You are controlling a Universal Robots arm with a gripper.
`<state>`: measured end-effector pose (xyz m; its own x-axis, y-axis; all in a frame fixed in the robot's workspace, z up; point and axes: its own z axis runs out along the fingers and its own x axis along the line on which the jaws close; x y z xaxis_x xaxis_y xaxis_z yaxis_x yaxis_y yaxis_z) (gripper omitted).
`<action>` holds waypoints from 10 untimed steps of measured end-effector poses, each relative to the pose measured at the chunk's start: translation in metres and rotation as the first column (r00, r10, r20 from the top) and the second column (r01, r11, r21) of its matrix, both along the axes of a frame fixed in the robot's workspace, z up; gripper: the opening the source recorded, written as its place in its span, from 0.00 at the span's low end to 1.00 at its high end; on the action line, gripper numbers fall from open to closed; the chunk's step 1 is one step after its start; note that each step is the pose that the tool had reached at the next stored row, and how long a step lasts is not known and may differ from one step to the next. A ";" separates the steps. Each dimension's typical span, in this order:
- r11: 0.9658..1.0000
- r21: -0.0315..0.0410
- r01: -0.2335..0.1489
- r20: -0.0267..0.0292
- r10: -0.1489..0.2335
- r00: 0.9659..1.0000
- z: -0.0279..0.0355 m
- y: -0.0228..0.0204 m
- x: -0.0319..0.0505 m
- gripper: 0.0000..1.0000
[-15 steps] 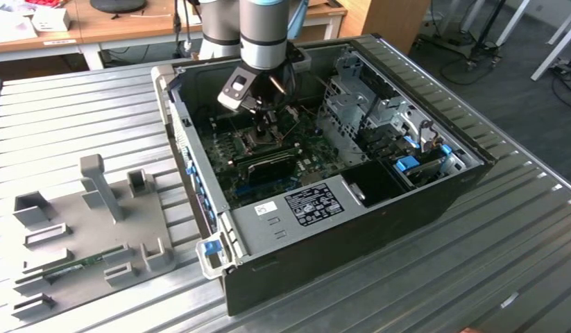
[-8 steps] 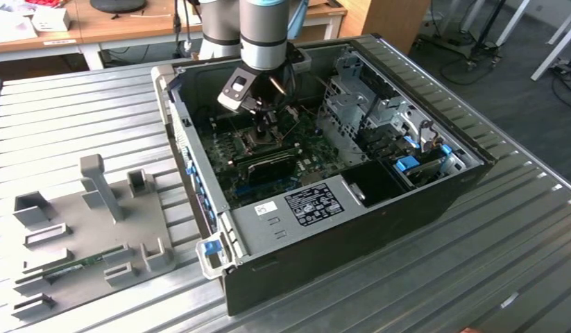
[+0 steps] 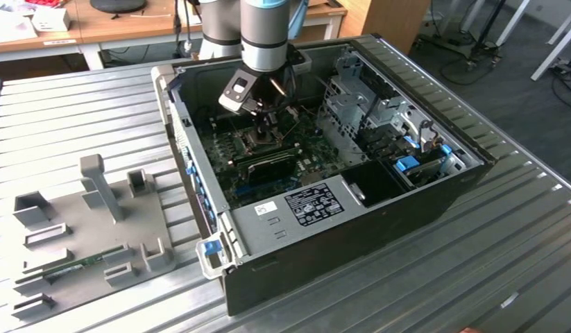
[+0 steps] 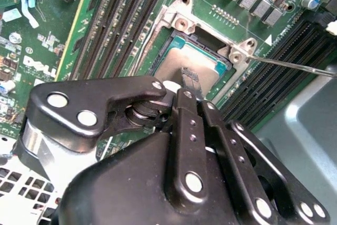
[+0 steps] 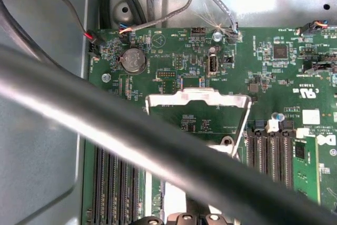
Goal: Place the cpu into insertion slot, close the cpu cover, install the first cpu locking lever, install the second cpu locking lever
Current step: 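Place the cpu into insertion slot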
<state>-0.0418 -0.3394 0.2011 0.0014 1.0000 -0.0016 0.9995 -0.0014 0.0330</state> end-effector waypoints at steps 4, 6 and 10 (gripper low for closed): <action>1.000 -0.001 0.000 -0.001 0.000 1.000 -0.0021 -0.0002 -0.0001 0.10; 1.000 0.000 0.000 0.000 0.000 1.000 -0.0025 0.0000 0.0000 0.10; 1.000 0.000 0.000 0.000 0.000 1.000 -0.0029 -0.0001 0.0000 0.10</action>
